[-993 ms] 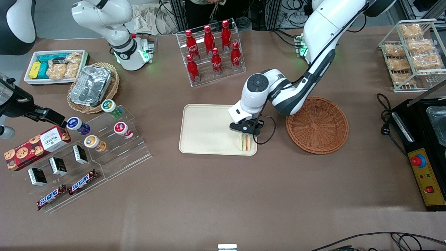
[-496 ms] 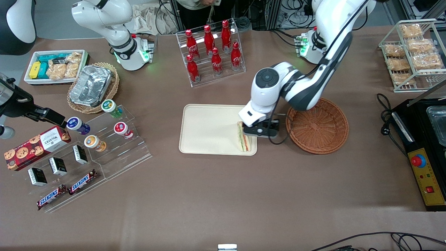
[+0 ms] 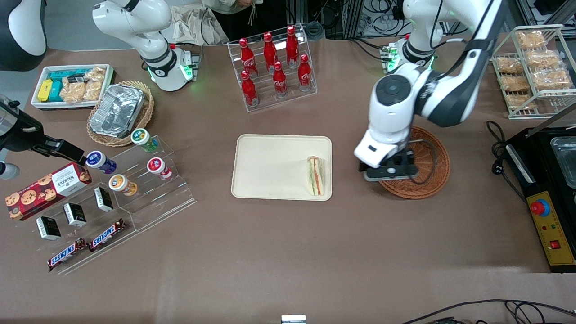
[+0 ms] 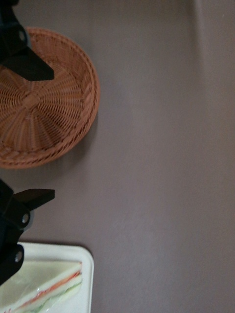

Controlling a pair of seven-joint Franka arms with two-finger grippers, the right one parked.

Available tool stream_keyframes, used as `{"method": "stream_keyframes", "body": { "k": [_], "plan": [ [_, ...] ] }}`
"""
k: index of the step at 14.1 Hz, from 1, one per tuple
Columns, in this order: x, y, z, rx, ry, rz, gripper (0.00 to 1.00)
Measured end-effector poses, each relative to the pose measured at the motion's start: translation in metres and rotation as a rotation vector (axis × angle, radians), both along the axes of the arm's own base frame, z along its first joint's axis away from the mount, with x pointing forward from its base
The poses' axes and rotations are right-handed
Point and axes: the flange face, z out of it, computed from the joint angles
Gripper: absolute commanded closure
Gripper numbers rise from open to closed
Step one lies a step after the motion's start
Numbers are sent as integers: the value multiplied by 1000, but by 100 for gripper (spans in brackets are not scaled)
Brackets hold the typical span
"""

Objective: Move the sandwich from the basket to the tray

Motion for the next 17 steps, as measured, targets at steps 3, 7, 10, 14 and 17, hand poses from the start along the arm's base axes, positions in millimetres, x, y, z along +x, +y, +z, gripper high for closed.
{"method": "stream_keyframes", "body": {
  "k": [3, 7, 10, 14, 17],
  "plan": [
    [4, 42, 13, 64, 38, 75, 1],
    [2, 79, 37, 113, 48, 147, 1],
    [-4, 91, 53, 141, 50, 165, 1],
    [-14, 109, 79, 142, 130, 133, 1],
    [-12, 150, 123, 49, 163, 163, 1]
  ]
}}
